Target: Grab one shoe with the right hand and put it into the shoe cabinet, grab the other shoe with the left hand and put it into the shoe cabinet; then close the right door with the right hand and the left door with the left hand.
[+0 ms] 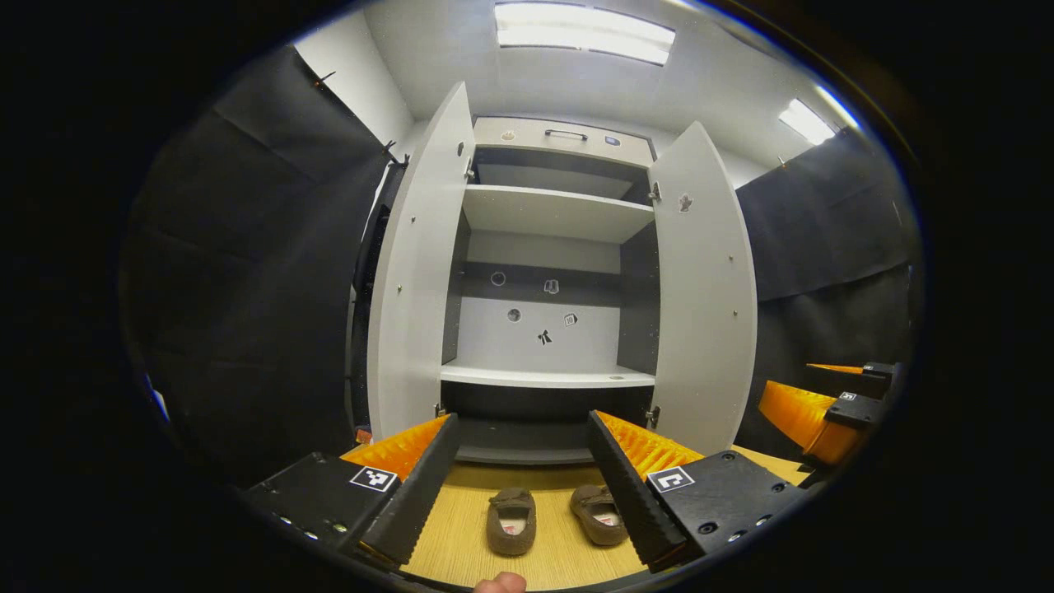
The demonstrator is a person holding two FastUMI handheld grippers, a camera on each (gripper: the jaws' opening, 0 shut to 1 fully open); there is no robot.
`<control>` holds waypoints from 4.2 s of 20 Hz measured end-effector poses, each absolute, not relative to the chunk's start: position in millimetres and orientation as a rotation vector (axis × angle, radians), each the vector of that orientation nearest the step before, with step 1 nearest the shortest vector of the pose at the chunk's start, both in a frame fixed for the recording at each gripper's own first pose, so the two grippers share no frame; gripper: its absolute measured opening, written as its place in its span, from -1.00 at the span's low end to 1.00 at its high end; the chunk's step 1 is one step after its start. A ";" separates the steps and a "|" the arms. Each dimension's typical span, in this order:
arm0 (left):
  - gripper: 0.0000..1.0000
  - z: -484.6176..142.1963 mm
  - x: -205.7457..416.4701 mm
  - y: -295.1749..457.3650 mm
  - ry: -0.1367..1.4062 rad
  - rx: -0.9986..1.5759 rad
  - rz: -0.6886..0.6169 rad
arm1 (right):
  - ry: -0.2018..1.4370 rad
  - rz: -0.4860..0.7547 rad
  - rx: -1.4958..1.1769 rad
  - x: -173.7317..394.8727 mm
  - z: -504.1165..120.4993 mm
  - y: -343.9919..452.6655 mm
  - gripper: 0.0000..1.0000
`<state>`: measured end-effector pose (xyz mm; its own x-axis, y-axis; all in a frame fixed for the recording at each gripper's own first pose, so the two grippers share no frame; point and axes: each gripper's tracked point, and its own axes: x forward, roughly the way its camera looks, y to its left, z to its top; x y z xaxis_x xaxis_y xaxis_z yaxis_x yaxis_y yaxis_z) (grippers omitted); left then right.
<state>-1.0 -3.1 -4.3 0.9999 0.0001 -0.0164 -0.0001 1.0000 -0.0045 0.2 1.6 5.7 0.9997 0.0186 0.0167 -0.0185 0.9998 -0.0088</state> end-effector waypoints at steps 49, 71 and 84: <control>0.89 -45.0 -43.5 62.9 0.142 0.063 0.228 | 0.820 0.188 -0.147 216.7 -365.3 78.1 -0.89; 0.88 -46.0 -51.6 10.7 0.120 0.047 0.092 | 0.206 0.289 -0.004 155.7 -13.2 71.9 -0.92; 0.89 -49.0 -46.3 20.2 0.115 0.072 0.112 | 0.324 0.139 -0.141 400.1 28.4 81.1 -0.92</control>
<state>-46.3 20.2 -49.0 0.9871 0.1157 -0.1104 -0.1074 0.9911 0.0783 400.1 81.1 28.4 0.9385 0.1129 -0.3263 -0.1580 0.9807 -0.1152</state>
